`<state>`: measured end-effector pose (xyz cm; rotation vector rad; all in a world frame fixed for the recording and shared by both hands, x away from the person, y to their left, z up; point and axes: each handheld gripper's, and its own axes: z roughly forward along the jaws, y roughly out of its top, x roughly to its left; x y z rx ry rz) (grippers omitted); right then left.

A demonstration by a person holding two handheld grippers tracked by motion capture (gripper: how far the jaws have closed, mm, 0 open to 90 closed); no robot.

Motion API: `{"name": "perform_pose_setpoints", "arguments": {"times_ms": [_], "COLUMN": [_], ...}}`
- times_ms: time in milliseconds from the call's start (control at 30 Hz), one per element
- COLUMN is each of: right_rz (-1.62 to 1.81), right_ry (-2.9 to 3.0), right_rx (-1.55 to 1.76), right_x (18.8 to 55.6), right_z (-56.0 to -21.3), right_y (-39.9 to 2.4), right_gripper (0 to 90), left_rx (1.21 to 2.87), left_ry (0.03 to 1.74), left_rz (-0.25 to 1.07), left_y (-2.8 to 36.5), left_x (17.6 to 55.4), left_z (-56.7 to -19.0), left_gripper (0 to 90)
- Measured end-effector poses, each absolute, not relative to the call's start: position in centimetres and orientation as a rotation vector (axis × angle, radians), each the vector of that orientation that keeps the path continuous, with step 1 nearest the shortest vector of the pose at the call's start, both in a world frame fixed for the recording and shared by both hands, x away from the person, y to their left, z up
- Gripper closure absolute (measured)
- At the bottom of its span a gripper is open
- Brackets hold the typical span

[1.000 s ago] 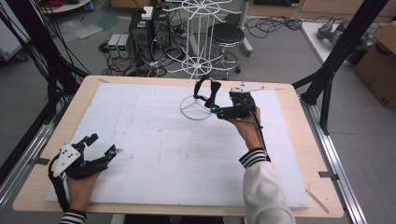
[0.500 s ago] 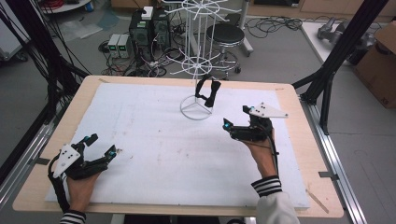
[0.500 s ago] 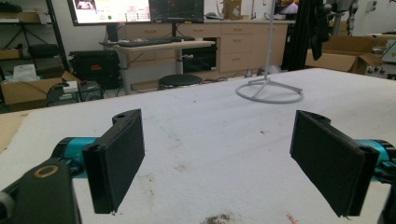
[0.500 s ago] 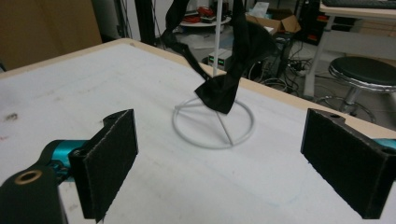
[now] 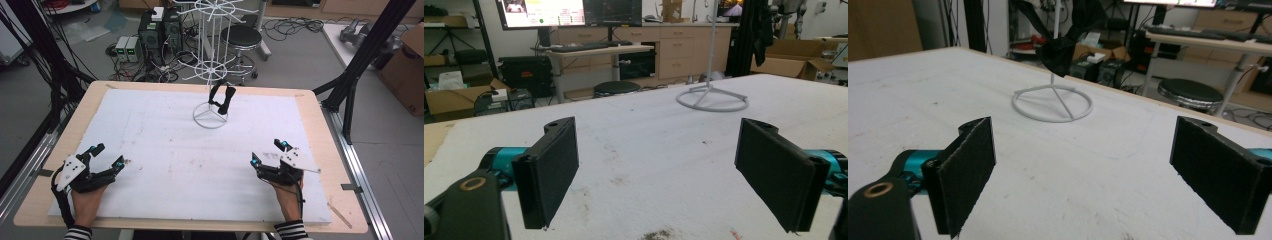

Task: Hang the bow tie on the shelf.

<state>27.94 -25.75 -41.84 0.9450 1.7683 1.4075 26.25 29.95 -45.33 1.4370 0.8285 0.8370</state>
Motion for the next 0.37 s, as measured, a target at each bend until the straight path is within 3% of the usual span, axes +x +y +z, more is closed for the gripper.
{"name": "perform_pose_setpoints", "arguments": {"times_ms": [367], "right_rz": [1.479], "right_ry": [1.644], "right_rx": [0.949], "right_x": [25.7], "right_z": [-44.6], "right_y": [-27.2], "right_gripper": [10.2], "left_rx": [1.436], "left_ry": [0.832], "left_rz": [0.836], "left_y": [30.0], "left_x": [26.3], "left_z": [-45.3], "left_gripper": [18.0]}}
